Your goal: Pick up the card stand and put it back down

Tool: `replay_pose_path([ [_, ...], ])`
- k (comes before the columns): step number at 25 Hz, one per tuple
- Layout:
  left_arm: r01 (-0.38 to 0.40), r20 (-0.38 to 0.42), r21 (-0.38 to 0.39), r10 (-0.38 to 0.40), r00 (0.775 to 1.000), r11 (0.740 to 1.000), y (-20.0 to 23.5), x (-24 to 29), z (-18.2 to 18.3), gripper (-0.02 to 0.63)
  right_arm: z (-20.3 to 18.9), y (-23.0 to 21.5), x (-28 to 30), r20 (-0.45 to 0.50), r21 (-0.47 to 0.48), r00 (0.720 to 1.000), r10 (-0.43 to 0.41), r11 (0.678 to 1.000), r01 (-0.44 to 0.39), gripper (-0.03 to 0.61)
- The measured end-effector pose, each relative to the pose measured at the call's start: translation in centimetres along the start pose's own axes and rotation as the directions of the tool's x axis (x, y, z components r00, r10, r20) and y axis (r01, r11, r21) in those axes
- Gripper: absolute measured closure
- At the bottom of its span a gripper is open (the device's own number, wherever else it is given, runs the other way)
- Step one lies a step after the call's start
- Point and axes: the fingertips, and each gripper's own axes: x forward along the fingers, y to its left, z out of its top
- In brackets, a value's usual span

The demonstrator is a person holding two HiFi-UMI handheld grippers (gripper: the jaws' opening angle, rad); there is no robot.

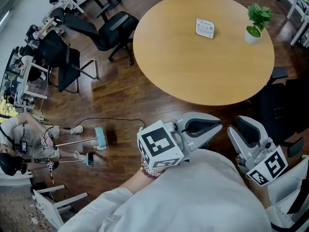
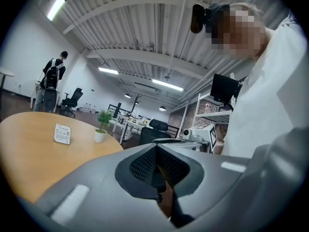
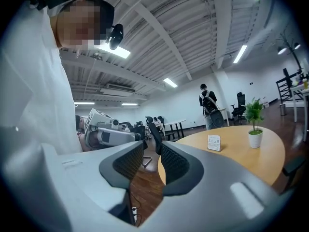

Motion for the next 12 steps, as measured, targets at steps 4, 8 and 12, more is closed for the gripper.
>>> replay_pose_path([
  [4, 0.005, -0.052, 0.049, -0.002, 0.999, 0.999, -0.5, -0.5, -0.7, 0.627, 0.5, 1.3, 0.4, 0.003, -0.015, 0.999, 0.034, 0.999, -0.034, 0.457],
  [8, -0.003, -0.042, 0.036, 0.005, 0.999, 0.999, -0.8, -0.6, -0.6, 0.627, 0.3, 1.9, 0.3, 0.000, -0.014, 0.999, 0.048, 0.999, -0.048, 0.457],
  [12, 0.010, -0.063, 0.031, -0.008, 0.998, 0.999, -1.7, 0.3, -1.3, 0.634, -0.3, 1.8, 0.0, -0.016, -0.010, 0.998, 0.057, 0.998, -0.057, 0.462],
])
